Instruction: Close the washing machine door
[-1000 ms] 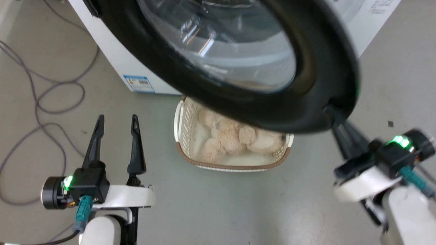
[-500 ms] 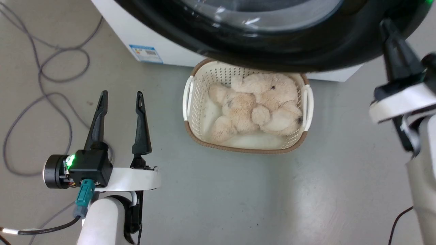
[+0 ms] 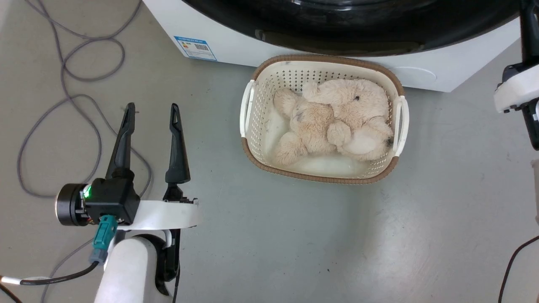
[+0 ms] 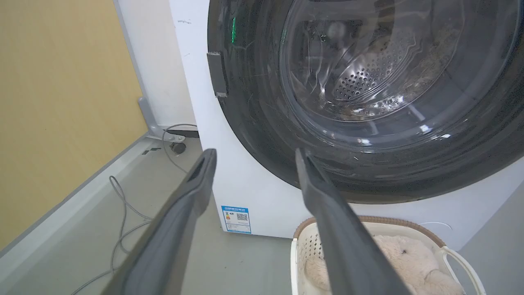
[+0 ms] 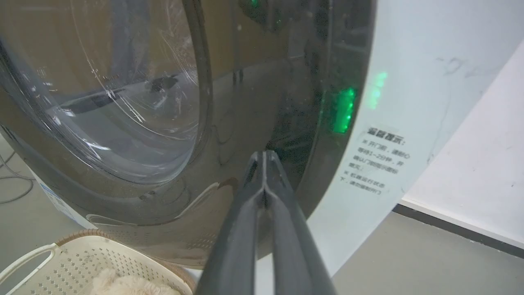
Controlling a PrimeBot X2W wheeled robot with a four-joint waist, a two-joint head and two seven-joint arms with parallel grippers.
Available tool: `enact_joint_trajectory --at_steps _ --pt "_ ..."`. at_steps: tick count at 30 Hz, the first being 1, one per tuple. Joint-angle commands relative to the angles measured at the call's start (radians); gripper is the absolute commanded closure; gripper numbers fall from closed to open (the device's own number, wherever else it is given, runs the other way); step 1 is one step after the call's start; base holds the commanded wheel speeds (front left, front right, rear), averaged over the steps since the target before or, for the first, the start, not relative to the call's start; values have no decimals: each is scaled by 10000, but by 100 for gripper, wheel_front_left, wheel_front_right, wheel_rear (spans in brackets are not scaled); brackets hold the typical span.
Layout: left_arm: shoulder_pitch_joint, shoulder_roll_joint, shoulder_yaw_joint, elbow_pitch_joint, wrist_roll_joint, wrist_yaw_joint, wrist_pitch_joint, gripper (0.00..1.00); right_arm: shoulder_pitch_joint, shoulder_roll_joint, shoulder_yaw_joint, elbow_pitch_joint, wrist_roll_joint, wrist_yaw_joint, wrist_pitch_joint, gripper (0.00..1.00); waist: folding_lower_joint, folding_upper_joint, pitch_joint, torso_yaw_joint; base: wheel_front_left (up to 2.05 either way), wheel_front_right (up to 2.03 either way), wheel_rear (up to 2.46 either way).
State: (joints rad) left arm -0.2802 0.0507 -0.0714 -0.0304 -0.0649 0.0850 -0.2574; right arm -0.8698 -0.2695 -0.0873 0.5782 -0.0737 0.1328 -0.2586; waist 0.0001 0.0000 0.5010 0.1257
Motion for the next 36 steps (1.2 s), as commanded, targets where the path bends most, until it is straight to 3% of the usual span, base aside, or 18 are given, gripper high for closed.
enact_joint_trajectory --at_steps 1,10,20,25,36 --pt "-142 -3 13 -31 -21 27 -43 0 -226 -16 -172 109 -70 -21 -32 100 -1 0 2 4 0 0 0" --pt "121 -4 223 137 -10 73 -44 0 193 647 -631 -23 -286 -21 -32 100 -1 0 -562 -225 0 0 0" --pt "963 -4 746 629 178 59 -44 0 2378 1340 -590 -2907 -373 -21 -32 100 -1 0 -2220 -984 0 0 0" --pt "1436 4 1014 865 281 117 -44 0 3509 1669 -62 -4017 -184 -21 -32 100 -1 0 -2984 -1326 0 0 0" --pt "2550 11 1363 906 463 405 -44 0 6165 2151 860 -4046 1114 -21 -32 100 -1 0 -4180 -1812 0 0 0"
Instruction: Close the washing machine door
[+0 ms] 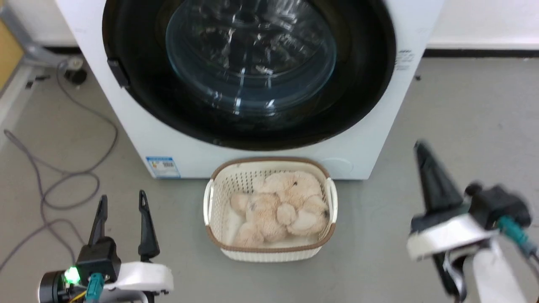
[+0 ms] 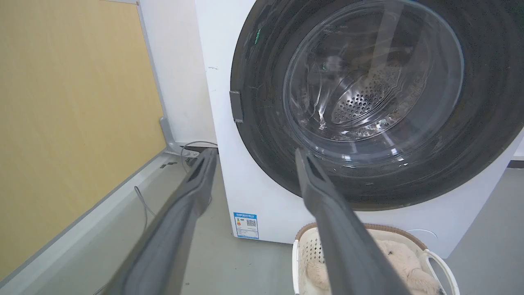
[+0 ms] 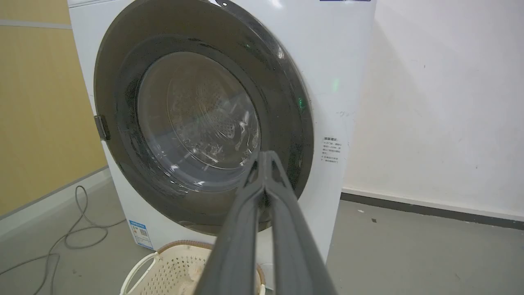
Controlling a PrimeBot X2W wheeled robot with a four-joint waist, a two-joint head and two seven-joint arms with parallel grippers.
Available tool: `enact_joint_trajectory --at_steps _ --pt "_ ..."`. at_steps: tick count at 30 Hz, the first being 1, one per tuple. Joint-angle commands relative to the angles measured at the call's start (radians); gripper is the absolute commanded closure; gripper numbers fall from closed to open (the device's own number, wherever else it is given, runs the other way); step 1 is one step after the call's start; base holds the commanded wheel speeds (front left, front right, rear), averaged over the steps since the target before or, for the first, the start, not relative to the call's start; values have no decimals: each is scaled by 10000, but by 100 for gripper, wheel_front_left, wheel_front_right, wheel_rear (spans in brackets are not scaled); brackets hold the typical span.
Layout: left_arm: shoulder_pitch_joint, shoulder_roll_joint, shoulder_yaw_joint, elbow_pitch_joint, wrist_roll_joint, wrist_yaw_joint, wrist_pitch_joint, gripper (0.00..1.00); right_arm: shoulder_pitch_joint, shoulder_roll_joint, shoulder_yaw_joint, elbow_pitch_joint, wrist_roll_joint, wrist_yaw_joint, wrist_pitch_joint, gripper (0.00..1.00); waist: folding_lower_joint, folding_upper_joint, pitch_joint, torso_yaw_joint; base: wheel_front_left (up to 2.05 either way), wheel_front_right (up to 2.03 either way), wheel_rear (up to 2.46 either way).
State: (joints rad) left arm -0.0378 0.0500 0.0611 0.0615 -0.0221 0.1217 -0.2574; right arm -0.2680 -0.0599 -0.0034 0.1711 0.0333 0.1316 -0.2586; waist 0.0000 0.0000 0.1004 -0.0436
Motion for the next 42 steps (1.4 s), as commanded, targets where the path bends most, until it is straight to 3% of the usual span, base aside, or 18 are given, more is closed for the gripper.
enact_joint_trajectory --at_steps 1,2,4,5,15,16,42 --pt "200 19 35 -18 34 48 -44 0 369 70 87 59 248 -9 -32 100 0 0 -245 -136 0 0 0" --pt "274 18 33 -26 32 49 -44 0 583 81 125 93 535 -9 -32 100 0 0 -321 -163 0 0 0" --pt "420 18 3 -34 42 19 -44 0 947 89 297 189 1059 -9 -32 46 0 0 -462 -202 0 0 0" --pt "489 18 -8 -30 44 8 -44 0 1113 91 390 200 1194 -9 -32 0 0 0 -532 -219 0 0 0" --pt "848 15 -169 65 22 -121 -44 0 2071 95 462 170 1332 -9 -32 0 0 0 -882 -184 0 0 0" --pt "756 0 -173 52 15 -107 0 100 1956 46 451 176 1319 -2 2 100 0 0 -885 -185 0 0 0" --pt "689 -3 -258 -66 52 -300 468 100 2089 53 375 -157 1013 -2 468 100 0 0 -913 -69 0 0 0"
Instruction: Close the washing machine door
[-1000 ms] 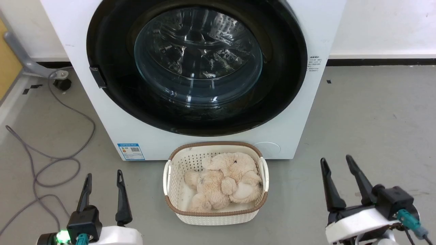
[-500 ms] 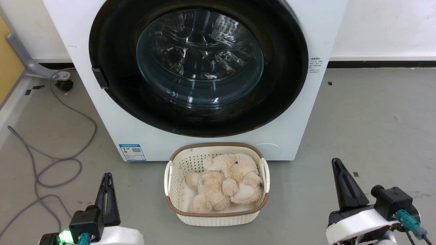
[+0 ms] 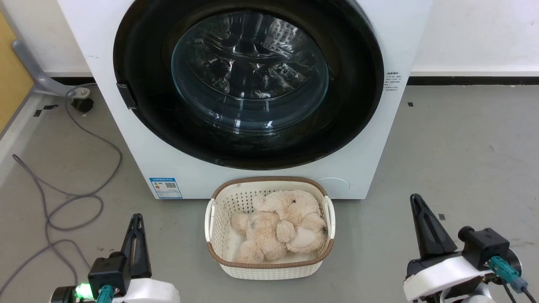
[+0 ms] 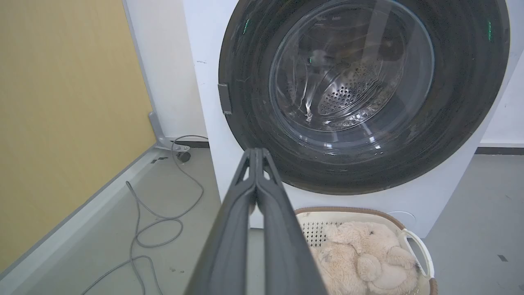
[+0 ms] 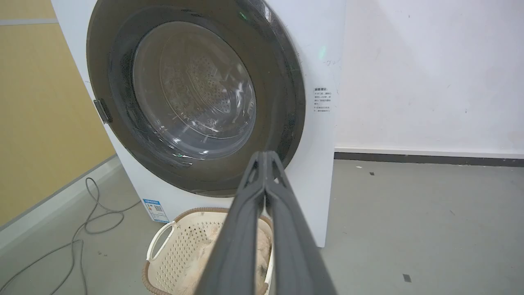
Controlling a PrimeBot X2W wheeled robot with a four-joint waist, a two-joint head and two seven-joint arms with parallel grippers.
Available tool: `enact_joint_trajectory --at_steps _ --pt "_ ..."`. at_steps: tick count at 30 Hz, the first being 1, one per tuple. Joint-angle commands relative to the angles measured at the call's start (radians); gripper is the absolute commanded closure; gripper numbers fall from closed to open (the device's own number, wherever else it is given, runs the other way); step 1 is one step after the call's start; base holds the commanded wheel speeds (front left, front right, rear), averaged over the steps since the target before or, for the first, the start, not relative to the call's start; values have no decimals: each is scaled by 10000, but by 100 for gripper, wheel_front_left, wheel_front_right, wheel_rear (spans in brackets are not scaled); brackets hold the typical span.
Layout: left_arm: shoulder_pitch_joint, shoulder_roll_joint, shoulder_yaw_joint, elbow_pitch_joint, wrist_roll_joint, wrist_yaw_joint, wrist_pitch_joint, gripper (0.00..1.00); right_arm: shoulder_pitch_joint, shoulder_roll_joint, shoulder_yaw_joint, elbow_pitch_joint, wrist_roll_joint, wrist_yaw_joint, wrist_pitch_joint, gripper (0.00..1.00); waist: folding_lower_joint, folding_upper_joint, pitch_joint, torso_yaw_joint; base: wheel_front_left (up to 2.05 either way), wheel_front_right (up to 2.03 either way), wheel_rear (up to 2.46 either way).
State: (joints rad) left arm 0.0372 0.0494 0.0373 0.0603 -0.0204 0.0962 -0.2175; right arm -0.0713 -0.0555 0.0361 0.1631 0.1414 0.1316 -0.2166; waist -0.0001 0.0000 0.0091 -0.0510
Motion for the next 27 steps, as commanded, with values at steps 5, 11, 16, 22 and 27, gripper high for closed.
enact_joint_trajectory --at_steps 5,11,16,22,27 --pt "-76 3 -37 -81 43 -90 171 100 150 11 -36 -152 -134 -2 151 100 1 0 -5 29 0 0 0" --pt "-94 4 -58 -113 53 -143 294 100 184 14 -56 -243 -212 -2 275 100 1 0 -10 58 0 0 0" --pt "-109 4 -75 -140 61 -188 396 100 213 16 -73 -318 -278 -3 377 100 1 0 -15 83 0 0 0" --pt "-127 4 -95 -172 71 -241 519 100 248 19 -93 -408 -356 -3 500 100 1 0 -20 112 0 0 0" --pt "-142 5 -113 -198 79 -285 621 100 276 21 -109 -484 -421 -4 603 100 1 0 -24 137 0 0 0"
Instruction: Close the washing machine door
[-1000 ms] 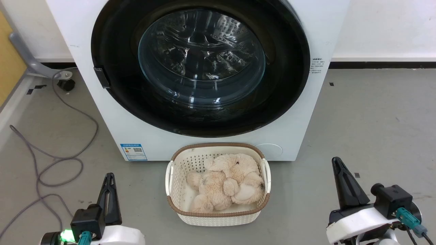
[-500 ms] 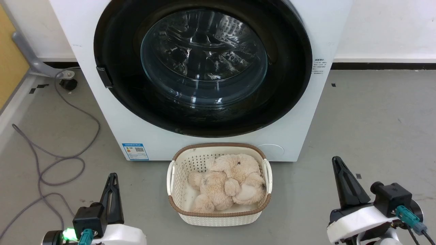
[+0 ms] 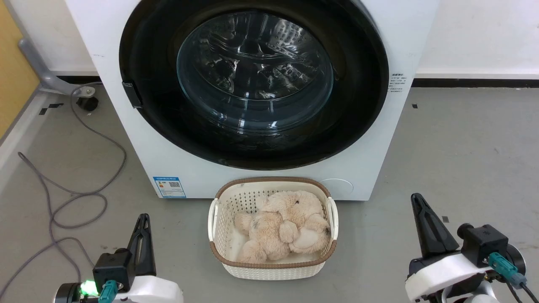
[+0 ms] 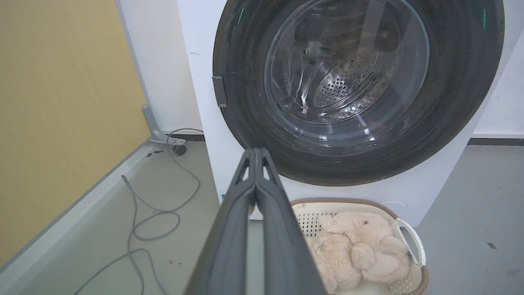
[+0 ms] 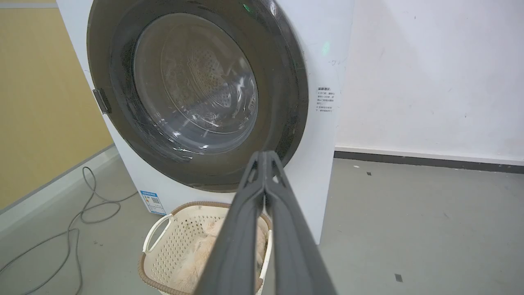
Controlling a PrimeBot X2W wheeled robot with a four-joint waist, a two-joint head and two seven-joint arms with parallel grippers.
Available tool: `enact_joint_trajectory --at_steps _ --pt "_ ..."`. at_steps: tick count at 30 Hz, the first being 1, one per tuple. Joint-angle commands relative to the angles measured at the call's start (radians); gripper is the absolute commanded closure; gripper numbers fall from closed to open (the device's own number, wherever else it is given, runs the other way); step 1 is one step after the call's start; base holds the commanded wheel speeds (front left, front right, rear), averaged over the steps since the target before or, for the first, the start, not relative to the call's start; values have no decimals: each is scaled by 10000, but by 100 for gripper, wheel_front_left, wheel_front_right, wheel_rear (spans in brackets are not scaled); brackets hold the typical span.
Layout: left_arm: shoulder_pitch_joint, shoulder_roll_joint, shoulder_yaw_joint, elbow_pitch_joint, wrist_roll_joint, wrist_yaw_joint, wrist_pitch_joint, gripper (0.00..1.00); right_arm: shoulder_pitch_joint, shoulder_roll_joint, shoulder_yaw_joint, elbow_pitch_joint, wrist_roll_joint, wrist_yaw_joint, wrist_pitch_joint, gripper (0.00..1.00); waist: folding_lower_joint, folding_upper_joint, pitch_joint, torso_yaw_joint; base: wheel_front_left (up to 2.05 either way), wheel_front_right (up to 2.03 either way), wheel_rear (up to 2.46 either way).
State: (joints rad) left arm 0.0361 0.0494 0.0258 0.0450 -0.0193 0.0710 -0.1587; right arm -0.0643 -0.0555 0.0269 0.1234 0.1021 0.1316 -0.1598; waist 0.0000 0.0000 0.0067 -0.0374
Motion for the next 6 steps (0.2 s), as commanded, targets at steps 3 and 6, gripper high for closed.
enact_joint_trajectory --at_steps 3,6 --pt "-141 5 -8 -61 72 -61 94 100 224 22 -27 -132 -67 -4 97 100 0 0 -3 15 0 0 0" --pt "-150 5 -18 -77 77 -88 155 100 241 23 -37 -178 -106 -4 159 100 0 0 -6 30 0 0 0"
